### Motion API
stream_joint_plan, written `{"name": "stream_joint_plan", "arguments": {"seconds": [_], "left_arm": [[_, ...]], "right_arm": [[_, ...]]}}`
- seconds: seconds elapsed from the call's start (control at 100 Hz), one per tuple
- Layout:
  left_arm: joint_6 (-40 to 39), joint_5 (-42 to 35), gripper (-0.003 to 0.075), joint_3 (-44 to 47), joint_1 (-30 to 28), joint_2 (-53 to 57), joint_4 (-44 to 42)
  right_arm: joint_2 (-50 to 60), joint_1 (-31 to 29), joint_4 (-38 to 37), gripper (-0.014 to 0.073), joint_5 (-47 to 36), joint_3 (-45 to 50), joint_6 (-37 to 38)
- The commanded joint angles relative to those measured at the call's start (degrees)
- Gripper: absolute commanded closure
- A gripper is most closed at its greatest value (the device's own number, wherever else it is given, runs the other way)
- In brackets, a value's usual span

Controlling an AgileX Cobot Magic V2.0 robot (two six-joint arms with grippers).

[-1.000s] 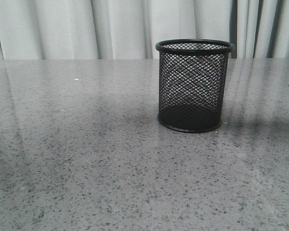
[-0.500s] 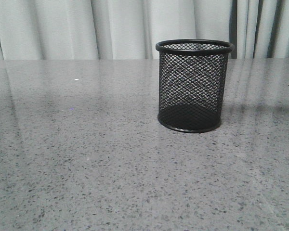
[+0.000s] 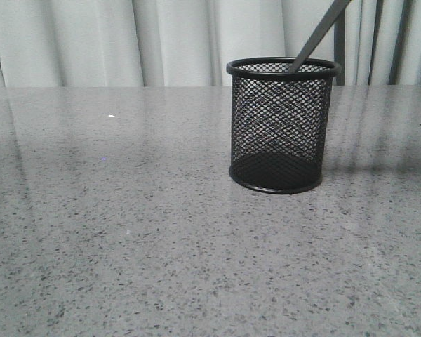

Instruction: Put scissors into bucket

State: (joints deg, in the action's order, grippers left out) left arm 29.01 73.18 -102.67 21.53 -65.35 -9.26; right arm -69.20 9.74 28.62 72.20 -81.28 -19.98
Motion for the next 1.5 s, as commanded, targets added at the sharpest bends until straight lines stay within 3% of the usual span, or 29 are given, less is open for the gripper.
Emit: {"name": "stream_joint_plan", "arguments": {"seconds": [0.0, 0.19, 1.19, 1.49], "left_arm": [[-0.83, -1.96, 0.0304, -1.58, -0.22, 0.63, 0.46], [-0.83, -1.96, 0.0304, -1.58, -0.22, 0.63, 0.46], [-0.83, -3.18, 0.0304, -1.47, -0.22, 0.5, 0.46], [-0.83, -3.18, 0.0304, -1.47, -0.22, 0.5, 0.46]], "right_arm": [[0.08, 1.68, 0.76, 0.0638, -4.82, -2.18, -0.16], [-1.59, 4.24, -2.09, 0.0638, -8.96, -2.39, -0.16], [-9.68, 6.56, -2.45, 0.0634, -7.99, -2.5, -0.16], [-9.68, 6.56, -1.79, 0.0436, -7.87, -2.5, -0.16]]}}
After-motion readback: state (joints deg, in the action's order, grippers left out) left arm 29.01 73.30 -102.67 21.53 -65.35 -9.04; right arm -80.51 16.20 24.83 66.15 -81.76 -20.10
